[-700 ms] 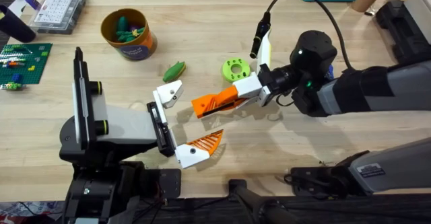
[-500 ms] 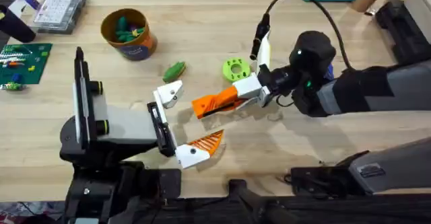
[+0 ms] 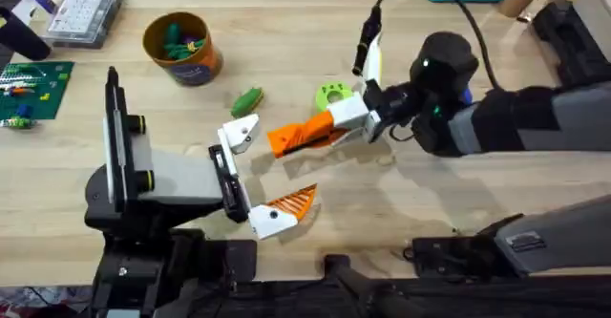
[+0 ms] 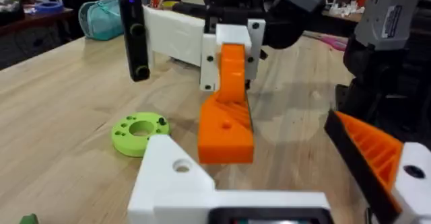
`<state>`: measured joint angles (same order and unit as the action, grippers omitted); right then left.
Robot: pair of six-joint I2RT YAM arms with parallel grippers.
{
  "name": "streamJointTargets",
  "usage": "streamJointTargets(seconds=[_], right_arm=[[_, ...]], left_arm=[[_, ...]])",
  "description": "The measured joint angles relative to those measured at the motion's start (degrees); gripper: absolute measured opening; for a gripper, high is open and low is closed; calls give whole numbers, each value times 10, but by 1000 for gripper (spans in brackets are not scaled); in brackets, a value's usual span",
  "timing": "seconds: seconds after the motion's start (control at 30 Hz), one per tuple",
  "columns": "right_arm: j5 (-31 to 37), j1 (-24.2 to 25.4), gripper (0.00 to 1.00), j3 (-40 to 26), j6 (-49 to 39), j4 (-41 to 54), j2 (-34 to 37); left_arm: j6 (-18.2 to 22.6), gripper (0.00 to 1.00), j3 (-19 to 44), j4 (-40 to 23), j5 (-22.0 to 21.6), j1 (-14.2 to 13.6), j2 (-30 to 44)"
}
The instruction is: Pick up the gripper from the table and insert it into the empty holder that is missing its gripper. Then pick up a screw, insert it into the mounting hole, and use the screwdriver to tighten it. Finally, clean up the table by picking up the vegetable and placing it into the bucket.
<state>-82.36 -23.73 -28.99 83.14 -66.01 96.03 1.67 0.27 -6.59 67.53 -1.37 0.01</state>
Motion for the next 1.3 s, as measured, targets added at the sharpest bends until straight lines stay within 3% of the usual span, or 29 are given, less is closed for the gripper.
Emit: streamJointTargets(seconds=[0.3, 0.5, 0.7, 1.3], right_arm=[[0, 0, 20, -34, 13, -6, 0], [2, -9, 21, -37, 13, -100, 0], [16, -31, 21, -37, 12, -74, 0], [33, -32, 21, -37, -32, 19, 0]], left_arm=[[0, 987, 0, 0, 0, 0, 0], [0, 987, 0, 0, 0, 0, 0], [0, 987, 0, 0, 0, 0, 0], [0, 987, 0, 0, -1, 0, 0]])
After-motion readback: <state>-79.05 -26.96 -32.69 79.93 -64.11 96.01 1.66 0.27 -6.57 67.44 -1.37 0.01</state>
